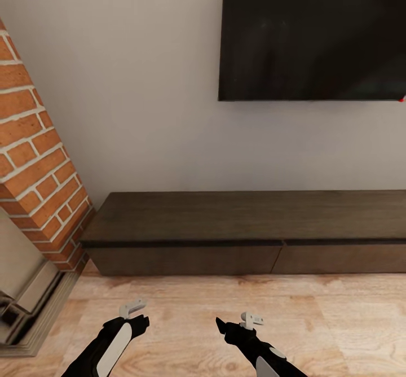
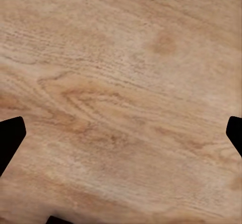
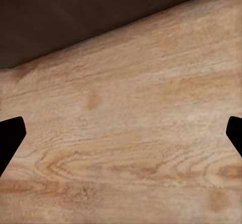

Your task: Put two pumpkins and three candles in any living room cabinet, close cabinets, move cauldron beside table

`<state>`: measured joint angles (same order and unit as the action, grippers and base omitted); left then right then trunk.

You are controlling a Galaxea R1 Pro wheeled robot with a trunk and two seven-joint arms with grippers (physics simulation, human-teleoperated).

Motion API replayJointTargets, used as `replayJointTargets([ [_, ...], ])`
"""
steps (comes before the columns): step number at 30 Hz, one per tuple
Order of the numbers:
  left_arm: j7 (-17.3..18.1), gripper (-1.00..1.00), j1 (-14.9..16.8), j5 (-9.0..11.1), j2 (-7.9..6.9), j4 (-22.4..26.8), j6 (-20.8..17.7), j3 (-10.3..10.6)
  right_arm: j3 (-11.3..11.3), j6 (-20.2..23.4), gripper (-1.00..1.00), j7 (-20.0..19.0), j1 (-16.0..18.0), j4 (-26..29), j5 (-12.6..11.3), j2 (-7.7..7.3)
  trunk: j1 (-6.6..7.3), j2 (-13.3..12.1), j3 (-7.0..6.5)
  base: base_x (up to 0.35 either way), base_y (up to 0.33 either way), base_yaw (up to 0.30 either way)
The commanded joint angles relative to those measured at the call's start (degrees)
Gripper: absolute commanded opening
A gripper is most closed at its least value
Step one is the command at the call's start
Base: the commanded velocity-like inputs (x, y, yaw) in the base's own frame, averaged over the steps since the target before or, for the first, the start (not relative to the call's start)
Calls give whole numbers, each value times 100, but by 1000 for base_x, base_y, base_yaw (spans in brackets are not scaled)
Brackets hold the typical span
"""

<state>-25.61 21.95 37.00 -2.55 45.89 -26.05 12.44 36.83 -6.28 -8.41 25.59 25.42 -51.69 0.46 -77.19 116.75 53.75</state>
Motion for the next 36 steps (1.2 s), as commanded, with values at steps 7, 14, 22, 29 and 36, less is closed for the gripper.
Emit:
replayJointTargets([
  [7, -58, 100, 3, 62, -8, 8, 0, 31, 43, -37, 100, -4, 8, -17, -62, -2, 155, -280, -122, 0, 0, 0],
  [14, -58, 100, 3, 42, 6, -209, 21, 36, 43, -45, 100, 7, 8, -27, -61, -2, 309, -561, -247, 0, 0, 0],
  [22, -65, 100, 10, 21, 2, -471, 317, 56, 15, -58, 100, 81, 8, -106, -67, -46, 485, -882, -391, 0, 0, 0],
  [29, -61, 100, 19, -50, -38, -1217, 336, 68, -76, -94, 100, 87, 8, -708, -61, -47, 638, -1162, -517, 0, 0, 0],
  [36, 281, 100, 20, -68, -70, -2241, 812, 215, -80, -449, 100, 85, 8, -2059, -70, -46, 792, -1443, -642, 0, 0, 0],
])
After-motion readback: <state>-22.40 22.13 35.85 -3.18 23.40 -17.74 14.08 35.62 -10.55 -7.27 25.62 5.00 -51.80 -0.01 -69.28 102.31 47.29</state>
